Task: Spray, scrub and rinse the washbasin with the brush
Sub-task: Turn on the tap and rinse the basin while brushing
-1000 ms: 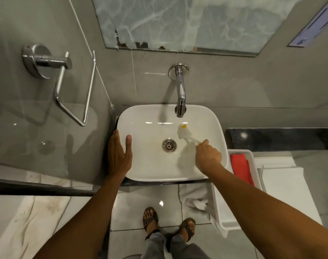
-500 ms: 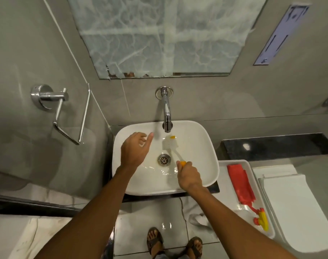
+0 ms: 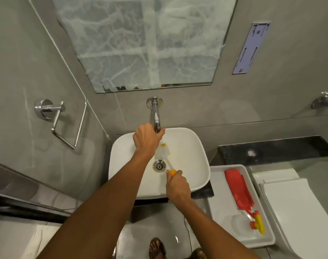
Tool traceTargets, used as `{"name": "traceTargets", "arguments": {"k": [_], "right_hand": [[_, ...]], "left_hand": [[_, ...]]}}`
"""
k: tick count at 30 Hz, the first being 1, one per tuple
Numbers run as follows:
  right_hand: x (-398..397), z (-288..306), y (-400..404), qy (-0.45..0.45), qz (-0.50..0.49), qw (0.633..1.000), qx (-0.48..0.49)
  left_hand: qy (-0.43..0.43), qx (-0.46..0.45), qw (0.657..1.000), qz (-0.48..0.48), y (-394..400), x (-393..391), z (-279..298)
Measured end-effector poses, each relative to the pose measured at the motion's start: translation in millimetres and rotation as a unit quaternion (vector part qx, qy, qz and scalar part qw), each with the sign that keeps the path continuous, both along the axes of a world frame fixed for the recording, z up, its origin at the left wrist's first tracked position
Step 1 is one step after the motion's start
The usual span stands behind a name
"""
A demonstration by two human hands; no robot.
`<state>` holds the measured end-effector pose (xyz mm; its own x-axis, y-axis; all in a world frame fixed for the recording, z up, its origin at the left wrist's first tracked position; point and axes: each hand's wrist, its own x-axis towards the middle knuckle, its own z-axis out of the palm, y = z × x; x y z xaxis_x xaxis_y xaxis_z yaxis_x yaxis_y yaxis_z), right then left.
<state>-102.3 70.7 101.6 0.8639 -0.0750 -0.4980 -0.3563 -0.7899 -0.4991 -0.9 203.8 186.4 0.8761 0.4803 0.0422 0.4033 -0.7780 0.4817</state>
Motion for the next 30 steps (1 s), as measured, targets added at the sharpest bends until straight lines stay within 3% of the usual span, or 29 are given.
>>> {"name": "traceTargets", "arguments": {"k": [10,17,30], "right_hand": [[-19.4,5.6,6.3,0.011,-0.009,1.000,0.018],[-18.8,10.7,8.1,0.009,-0.023,0.999,0.025],[-13.2,9.7,2.9,0.007,-0.022,0.999,0.036]], "left_hand": [[0.062,0.080,0.995,0.020,-12.7,8.6,14.2],[0.071,0.051,0.996,0.015,-21.5,11.8,11.5],[0.065,-0.084,0.994,0.012,-10.0,25.0,7.5]]}}
